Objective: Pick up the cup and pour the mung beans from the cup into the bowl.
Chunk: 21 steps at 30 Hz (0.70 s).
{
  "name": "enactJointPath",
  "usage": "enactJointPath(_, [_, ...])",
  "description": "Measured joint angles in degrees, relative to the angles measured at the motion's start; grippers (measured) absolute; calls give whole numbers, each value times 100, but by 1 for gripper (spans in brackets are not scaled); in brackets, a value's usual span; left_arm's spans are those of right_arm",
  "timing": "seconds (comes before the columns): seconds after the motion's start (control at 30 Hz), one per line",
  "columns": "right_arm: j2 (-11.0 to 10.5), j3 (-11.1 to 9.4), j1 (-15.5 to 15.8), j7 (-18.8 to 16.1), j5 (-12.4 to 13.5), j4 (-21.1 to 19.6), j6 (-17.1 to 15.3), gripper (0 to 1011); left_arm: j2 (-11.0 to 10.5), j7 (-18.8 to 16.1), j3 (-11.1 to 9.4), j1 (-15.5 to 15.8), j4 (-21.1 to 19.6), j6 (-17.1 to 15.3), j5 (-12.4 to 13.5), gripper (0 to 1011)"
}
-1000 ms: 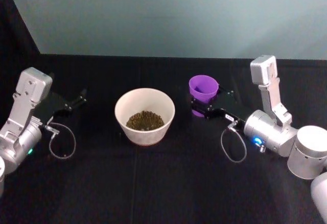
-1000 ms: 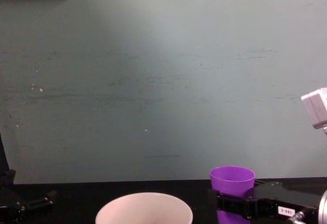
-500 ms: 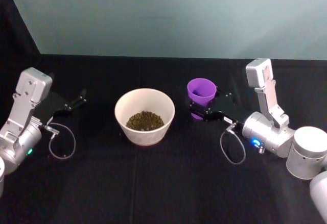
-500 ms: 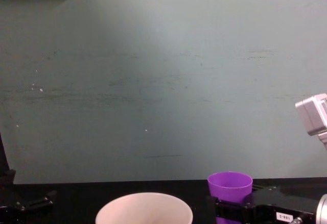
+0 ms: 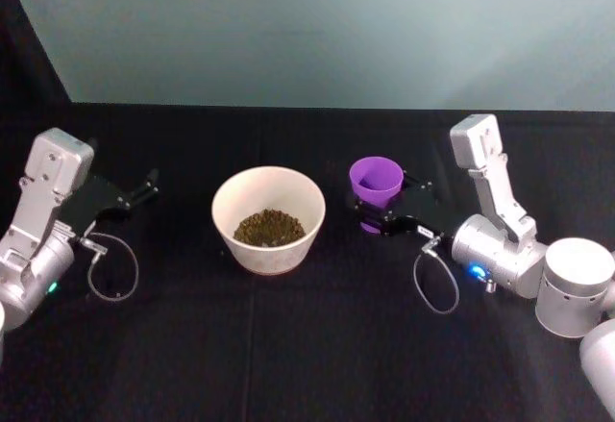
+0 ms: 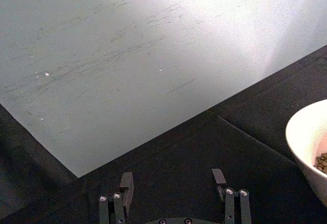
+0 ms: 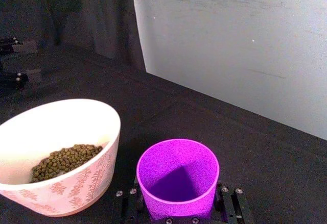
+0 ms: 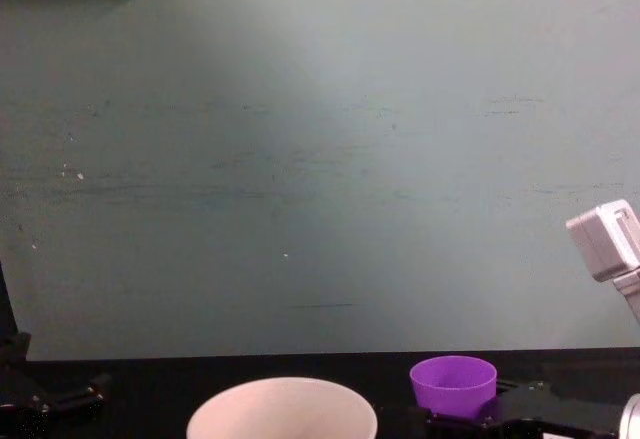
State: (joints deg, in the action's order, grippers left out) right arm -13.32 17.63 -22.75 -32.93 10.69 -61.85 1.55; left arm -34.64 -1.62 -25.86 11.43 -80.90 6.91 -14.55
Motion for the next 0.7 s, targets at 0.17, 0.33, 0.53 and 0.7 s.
enactJointPath(0.17, [-30, 38, -3, 57, 60, -6, -21, 846, 0, 0, 0, 0, 0, 0, 0, 1000])
enactJointPath(0.33, [-62, 52, 22, 118, 133, -68, 20, 957, 0, 0, 0, 0, 0, 0, 0, 1000])
enactJointPath(0.53, [-119, 68, 92, 219, 206, -212, 107, 1003, 0, 0, 0, 0, 0, 0, 0, 1000])
enactJointPath(0.7, [-206, 74, 227, 339, 247, -465, 290, 1003, 0, 0, 0, 0, 0, 0, 0, 1000])
